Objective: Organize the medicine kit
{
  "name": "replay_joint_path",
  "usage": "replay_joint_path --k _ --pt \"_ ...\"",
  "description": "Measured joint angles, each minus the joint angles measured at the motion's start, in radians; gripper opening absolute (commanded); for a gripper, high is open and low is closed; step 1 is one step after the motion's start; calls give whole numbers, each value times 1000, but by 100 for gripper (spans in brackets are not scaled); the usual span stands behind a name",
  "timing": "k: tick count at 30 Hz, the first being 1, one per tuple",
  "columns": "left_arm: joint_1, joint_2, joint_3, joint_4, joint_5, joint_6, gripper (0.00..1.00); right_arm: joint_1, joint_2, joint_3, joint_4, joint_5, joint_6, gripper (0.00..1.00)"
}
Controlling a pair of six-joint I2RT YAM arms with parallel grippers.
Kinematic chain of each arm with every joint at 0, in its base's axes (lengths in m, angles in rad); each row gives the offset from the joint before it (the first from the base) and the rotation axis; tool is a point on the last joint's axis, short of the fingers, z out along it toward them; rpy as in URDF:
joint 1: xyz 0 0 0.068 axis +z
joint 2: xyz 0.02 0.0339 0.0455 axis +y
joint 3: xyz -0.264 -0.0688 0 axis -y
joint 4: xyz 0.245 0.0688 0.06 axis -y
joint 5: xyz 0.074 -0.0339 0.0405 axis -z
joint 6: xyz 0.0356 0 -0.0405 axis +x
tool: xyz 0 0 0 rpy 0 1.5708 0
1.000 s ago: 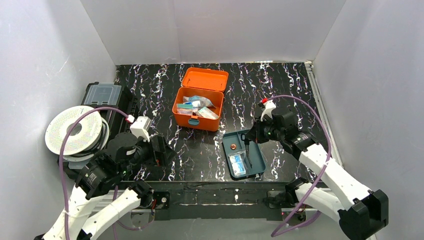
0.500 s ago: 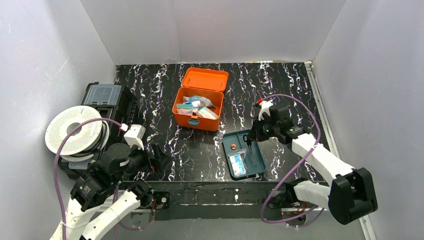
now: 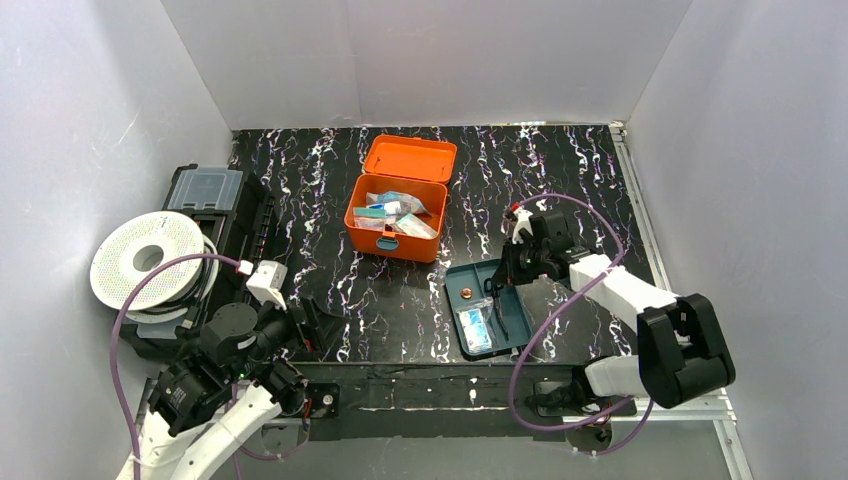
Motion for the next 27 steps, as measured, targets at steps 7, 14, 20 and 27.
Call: replay_joint_path --k 7,14,20,27 --pt "0 -9 -4 19 1 0 98 -3 73 20 -1 -17 12 22" --pt "0 -9 -5 20 9 0 98 -3 75 56 -11 27 23 44" --pt "0 -9 -7 20 15 0 98 -3 23 62 -42 90 34 55" --pt "0 -11 -7 20 18 0 98 -3 -121 101 -116 151 37 75"
